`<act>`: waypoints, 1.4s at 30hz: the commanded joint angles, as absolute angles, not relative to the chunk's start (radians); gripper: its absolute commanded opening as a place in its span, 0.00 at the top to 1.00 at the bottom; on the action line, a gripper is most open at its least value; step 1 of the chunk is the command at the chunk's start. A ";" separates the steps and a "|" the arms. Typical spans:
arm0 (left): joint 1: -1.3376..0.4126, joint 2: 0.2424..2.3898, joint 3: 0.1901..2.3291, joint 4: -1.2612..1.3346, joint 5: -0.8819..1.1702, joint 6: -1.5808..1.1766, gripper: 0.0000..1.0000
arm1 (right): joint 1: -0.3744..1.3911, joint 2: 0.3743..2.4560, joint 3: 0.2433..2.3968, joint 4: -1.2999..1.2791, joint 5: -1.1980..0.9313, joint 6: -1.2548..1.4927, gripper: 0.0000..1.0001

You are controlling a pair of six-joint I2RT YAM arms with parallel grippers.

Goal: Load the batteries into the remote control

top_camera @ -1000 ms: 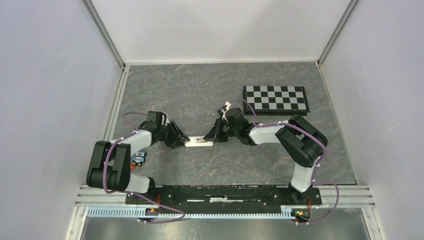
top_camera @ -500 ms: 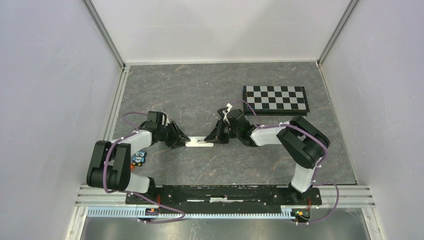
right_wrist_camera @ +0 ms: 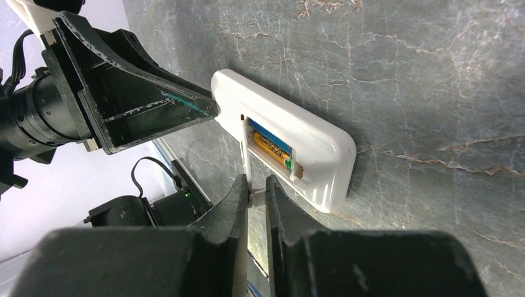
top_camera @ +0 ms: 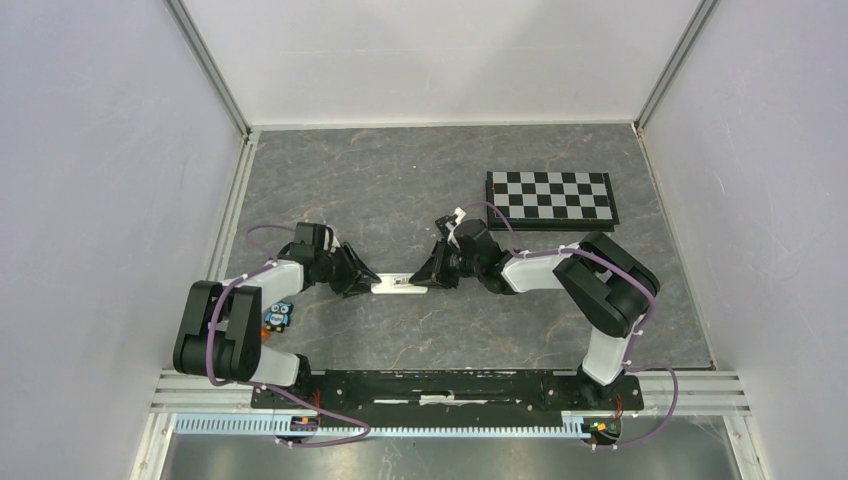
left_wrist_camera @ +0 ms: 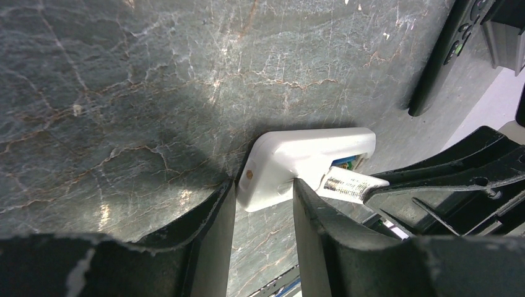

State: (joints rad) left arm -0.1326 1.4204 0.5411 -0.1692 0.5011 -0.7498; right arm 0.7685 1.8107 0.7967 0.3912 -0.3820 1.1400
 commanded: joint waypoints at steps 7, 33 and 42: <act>-0.141 1.436 0.528 -0.160 0.515 -0.723 0.54 | 0.774 1.816 0.819 0.417 -0.318 1.137 1.00; -0.141 1.431 0.522 -0.148 0.517 -0.732 0.54 | 0.789 1.836 0.925 0.257 -0.360 1.057 0.74; -0.140 1.423 0.527 -0.161 0.493 -0.730 0.53 | 0.781 1.783 0.948 0.170 -0.303 1.002 0.61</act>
State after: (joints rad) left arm -0.1360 1.4250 0.5362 -0.1535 0.5159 -0.7502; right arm 0.7853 1.8347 0.9112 0.2211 -0.3519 1.0481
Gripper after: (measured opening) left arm 0.470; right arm 0.376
